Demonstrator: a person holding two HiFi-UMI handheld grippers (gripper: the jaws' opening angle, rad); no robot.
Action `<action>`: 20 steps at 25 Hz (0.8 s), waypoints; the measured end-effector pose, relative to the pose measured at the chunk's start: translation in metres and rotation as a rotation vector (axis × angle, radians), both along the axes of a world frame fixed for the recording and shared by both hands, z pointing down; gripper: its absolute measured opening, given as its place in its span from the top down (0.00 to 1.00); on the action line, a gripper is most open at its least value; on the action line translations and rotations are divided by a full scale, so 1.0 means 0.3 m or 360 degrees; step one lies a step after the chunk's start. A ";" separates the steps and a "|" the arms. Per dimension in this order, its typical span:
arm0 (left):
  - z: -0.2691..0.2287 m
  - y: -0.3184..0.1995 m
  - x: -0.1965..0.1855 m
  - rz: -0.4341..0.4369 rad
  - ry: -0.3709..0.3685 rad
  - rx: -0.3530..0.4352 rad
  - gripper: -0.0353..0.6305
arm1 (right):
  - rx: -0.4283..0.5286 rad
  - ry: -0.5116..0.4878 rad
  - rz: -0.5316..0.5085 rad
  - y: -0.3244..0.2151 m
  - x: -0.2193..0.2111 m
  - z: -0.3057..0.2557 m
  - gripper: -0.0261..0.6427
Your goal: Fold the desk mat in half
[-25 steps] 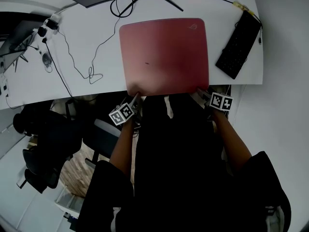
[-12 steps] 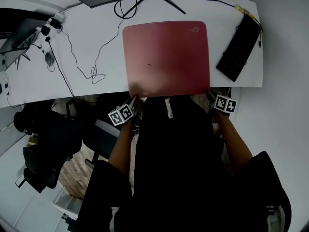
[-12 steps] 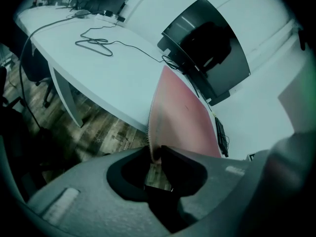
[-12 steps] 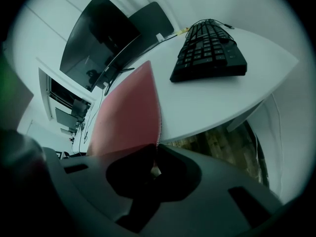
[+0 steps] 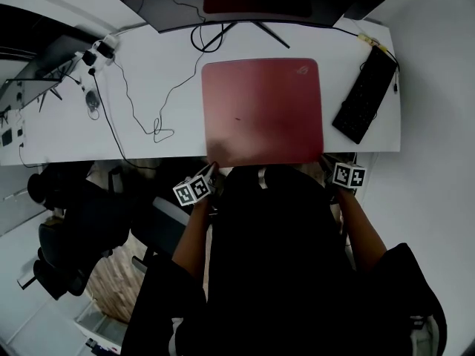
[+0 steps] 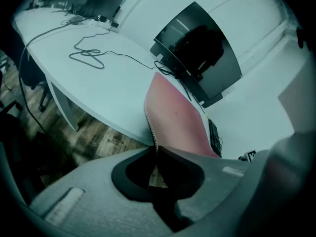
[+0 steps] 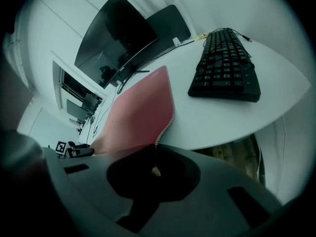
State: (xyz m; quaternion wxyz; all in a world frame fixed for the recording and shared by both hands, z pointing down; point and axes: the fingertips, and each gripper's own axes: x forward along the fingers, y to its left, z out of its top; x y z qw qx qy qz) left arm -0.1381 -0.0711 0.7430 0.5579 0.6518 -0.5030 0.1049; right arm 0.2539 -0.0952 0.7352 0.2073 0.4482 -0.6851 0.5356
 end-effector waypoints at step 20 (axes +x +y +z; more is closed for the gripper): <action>-0.226 -0.291 -0.042 -0.0179 0.0213 0.0268 0.90 | 0.0352 -0.0399 0.0058 -0.347 -0.022 -0.251 0.94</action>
